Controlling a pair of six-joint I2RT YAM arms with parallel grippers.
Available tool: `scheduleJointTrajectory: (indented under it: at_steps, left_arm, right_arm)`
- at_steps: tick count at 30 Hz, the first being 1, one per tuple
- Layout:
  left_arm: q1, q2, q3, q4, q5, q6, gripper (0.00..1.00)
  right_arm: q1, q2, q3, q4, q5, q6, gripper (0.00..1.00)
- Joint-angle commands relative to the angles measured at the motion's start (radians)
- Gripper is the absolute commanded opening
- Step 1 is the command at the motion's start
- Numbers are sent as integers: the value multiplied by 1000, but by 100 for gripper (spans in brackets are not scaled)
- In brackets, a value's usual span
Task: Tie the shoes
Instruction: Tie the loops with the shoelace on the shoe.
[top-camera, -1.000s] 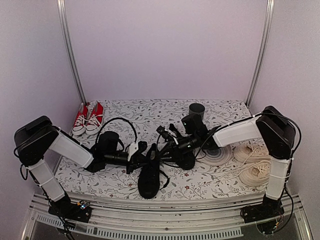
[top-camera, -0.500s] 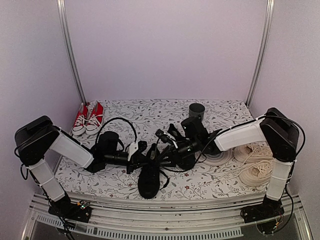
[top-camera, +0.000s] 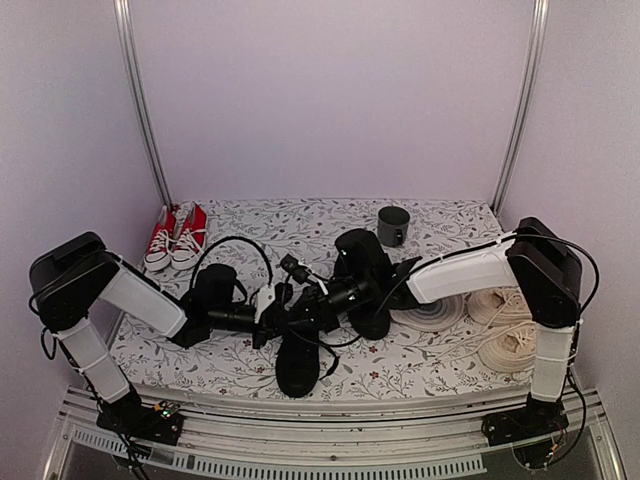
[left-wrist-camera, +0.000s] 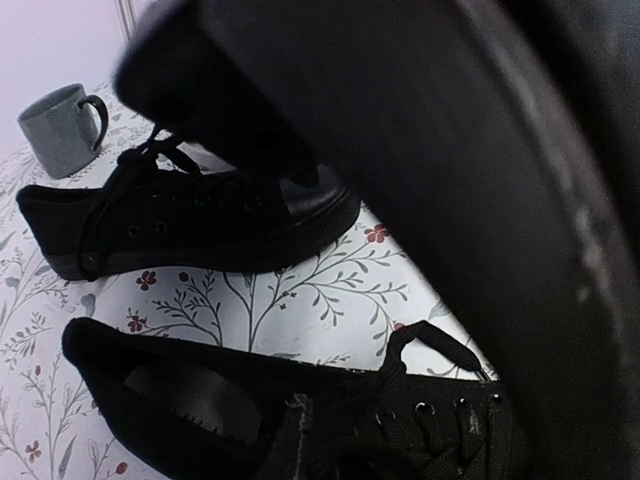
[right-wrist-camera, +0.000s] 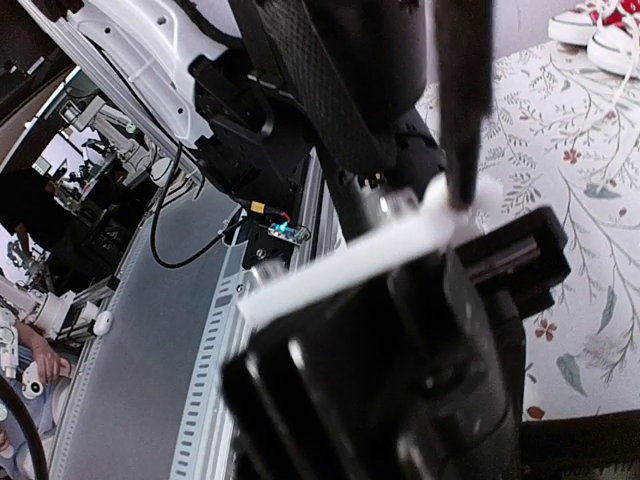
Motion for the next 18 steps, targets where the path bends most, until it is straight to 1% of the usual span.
scheduleJointTrajectory:
  at_steps: [1, 3, 5, 7, 9, 13, 15, 18]
  left_arm:
    - [12, 21, -18, 39, 18, -8, 4]
    - [14, 25, -22, 54, 26, -12, 4]
    - [17, 30, -22, 64, 33, -18, 4]
    - [20, 34, -22, 70, 40, -23, 4]
    - [21, 36, -23, 77, 45, -25, 4]
    - [23, 41, -23, 77, 50, -23, 4]
    - [24, 41, -22, 77, 50, -24, 4]
    - [26, 40, -22, 77, 52, -24, 4]
  right_arm:
    - [1, 14, 61, 35, 28, 26, 9]
    - [1, 2, 60, -11, 51, 0, 20]
    - [-1, -22, 52, -70, 74, -46, 34]
    - [-10, -59, 48, -144, 84, -84, 41]
    - [-27, -96, 40, -198, 92, -126, 46]
    - [-86, -157, -13, -211, 87, -144, 47]
    - [-120, -160, -59, -188, 87, -136, 43]
    - [-135, -113, -57, -175, 99, -129, 35]
